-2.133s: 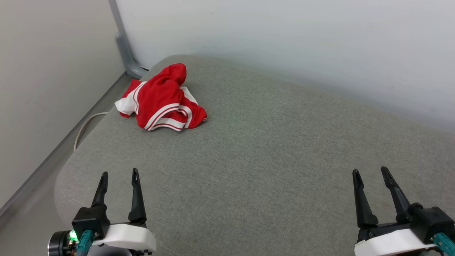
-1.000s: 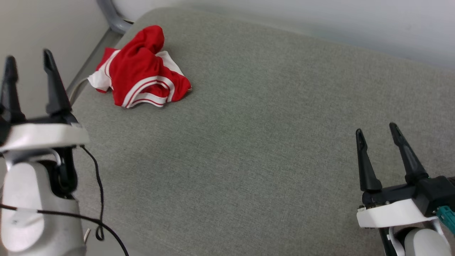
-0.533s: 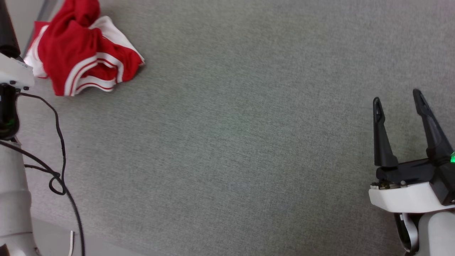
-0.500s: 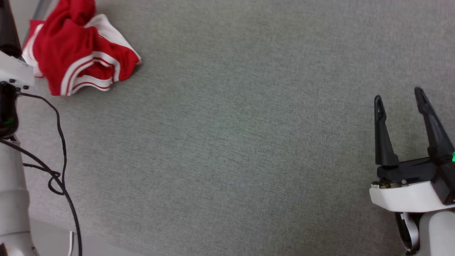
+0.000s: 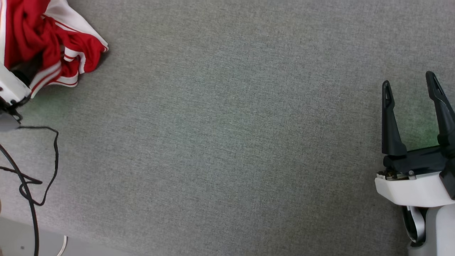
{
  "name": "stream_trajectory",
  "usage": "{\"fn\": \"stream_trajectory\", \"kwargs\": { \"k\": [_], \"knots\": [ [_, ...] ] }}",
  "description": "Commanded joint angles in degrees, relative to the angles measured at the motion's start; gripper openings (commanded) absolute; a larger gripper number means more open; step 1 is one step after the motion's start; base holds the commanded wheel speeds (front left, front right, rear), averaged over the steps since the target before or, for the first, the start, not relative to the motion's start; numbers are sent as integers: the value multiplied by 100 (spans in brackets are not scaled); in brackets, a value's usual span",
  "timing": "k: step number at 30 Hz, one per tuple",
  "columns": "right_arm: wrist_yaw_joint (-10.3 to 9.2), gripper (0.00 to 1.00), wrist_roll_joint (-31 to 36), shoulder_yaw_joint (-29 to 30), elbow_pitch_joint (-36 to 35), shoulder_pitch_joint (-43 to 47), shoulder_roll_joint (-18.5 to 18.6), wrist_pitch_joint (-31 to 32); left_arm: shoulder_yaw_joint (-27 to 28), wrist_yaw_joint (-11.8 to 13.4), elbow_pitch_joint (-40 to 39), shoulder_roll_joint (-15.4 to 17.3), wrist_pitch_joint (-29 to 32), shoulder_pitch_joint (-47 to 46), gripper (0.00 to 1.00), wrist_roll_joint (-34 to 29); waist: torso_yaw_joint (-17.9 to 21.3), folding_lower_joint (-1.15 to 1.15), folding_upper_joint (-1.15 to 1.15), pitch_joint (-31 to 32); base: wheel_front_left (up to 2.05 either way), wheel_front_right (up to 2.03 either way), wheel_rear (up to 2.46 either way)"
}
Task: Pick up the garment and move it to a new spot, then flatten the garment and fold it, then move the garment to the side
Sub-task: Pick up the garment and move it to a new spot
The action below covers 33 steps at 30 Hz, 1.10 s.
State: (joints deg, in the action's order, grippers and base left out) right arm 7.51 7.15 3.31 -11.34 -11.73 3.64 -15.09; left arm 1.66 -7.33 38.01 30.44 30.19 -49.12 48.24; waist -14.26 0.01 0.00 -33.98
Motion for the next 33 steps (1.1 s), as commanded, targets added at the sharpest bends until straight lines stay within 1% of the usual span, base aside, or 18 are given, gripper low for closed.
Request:
{"fn": "stream_trajectory", "kwargs": {
  "k": [1,3,7,11,12,13,15,18,25,30,33],
  "knots": [
    [-4,100,25,6,-29,-117,43,-12,-86,-10,102,56,178,-23,100,103,35,-1,0,-67,0,0,0],
    [-4,100,11,8,-8,-152,59,-12,-235,-10,238,98,422,27,100,241,62,-1,0,-118,0,0,0],
    [-4,100,3,-21,21,-197,42,-12,-517,-10,566,107,718,112,100,385,138,-1,0,-190,0,0,0],
    [-4,100,-15,-23,45,-214,17,-12,-764,-5,810,48,751,139,100,492,209,-1,0,-191,0,0,0],
    [-4,100,-21,-17,56,-206,12,-12,-827,-5,822,52,704,131,38,500,219,-1,0,-173,0,0,0],
    [-4,100,-31,-8,67,-195,9,-12,-893,-5,818,79,642,98,0,495,225,-1,0,-151,0,0,0],
    [-4,100,-31,9,94,-166,-1,-12,-1043,-8,763,179,484,20,0,435,225,-1,0,-82,0,0,0],
    [-4,100,-44,10,143,-126,-17,-12,-1234,-10,604,427,194,-153,0,374,205,-1,0,98,0,0,0],
    [-4,100,-194,-37,274,32,-68,-12,-1756,-7,89,983,-515,-429,0,233,203,-1,0,711,0,0,0],
    [-4,100,-348,-30,374,164,-81,-12,-2228,-7,-381,1260,-821,-656,0,116,251,-1,0,1100,0,0,0],
    [-4,100,-512,-13,422,234,-82,-12,-2555,-7,-680,1358,-911,-821,0,36,318,-1,0,1277,0,0,0]
  ]
}}
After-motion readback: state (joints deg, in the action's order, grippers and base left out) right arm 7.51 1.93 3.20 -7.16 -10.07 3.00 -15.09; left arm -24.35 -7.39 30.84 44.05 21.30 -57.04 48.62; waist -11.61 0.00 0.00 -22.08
